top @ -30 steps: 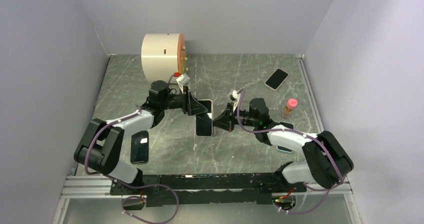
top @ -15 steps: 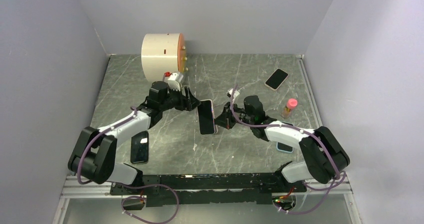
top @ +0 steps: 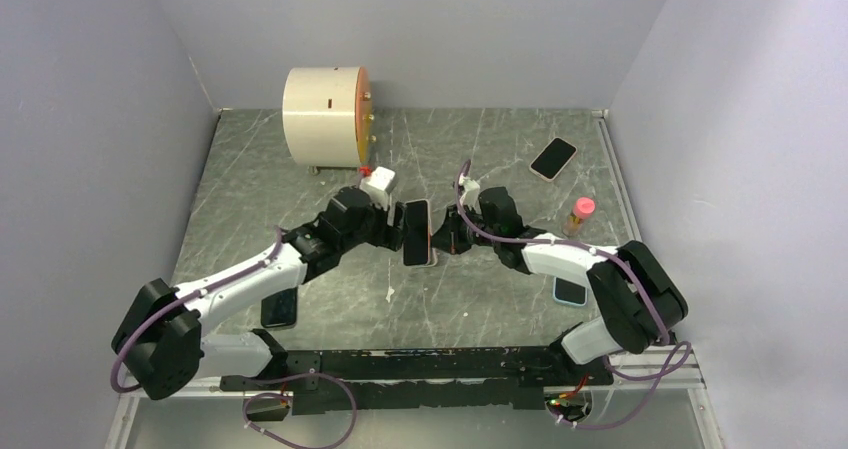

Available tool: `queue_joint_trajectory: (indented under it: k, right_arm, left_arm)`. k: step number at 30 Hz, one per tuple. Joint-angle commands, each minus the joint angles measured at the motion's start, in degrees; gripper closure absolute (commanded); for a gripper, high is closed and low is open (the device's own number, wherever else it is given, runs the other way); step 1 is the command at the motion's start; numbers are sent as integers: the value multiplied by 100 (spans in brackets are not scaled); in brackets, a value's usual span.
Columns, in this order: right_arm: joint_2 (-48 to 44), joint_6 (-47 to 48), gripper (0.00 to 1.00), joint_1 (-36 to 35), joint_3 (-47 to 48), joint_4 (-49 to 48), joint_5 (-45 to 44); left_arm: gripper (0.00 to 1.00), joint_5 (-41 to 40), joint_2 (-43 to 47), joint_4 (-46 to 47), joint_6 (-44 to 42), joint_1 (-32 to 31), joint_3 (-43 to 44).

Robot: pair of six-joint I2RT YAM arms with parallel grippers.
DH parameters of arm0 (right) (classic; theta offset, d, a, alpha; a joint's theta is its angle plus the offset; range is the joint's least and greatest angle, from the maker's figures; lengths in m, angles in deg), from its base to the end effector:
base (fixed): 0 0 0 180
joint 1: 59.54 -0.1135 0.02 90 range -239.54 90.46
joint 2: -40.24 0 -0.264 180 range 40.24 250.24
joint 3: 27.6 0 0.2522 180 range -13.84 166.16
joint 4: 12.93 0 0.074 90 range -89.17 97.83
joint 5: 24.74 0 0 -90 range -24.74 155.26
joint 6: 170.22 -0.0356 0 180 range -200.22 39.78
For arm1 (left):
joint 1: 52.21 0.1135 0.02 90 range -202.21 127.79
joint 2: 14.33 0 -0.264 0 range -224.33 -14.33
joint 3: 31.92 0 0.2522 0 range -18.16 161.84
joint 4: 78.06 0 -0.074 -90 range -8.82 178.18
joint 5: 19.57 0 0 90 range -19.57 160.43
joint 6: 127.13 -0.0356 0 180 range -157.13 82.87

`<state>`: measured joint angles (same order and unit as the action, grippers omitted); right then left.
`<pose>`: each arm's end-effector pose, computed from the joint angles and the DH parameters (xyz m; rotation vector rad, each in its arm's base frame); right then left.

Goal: Take the phone out of the phone case
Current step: Remove the phone case from the phone.

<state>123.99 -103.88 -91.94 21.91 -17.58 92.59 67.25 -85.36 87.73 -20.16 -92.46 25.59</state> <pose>0.2374 0.1700 0.1819 -0.4760 2.1605 1.0693 0.2122 -0.1771 0.2532 0.3895 2.0652 -0.5566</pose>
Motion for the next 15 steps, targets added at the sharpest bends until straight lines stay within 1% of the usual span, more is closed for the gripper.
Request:
queue_joint_trajectory:
  k: [1,3,7,13,15]
  right_arm:
    - [76,-391,100,78,450,-127,-174]
    - [114,-537,100,120,463,-68,-211]
    - [139,-751,100,220,437,-48,-255]
    - [277,-870,100,278,584,152,-140]
    - [304,-903,100,288,590,160,-110]
  left_arm:
    - [20,-1044,-130,-215,-545,-788,360]
    - [20,-1461,-297,-248,-561,-1106,455]
    - [21,-1967,-636,-66,-594,-1638,528]
    - [28,-2958,-1279,1,-820,-2187,818]
    - [29,-3194,-1524,1,-922,-2324,927]
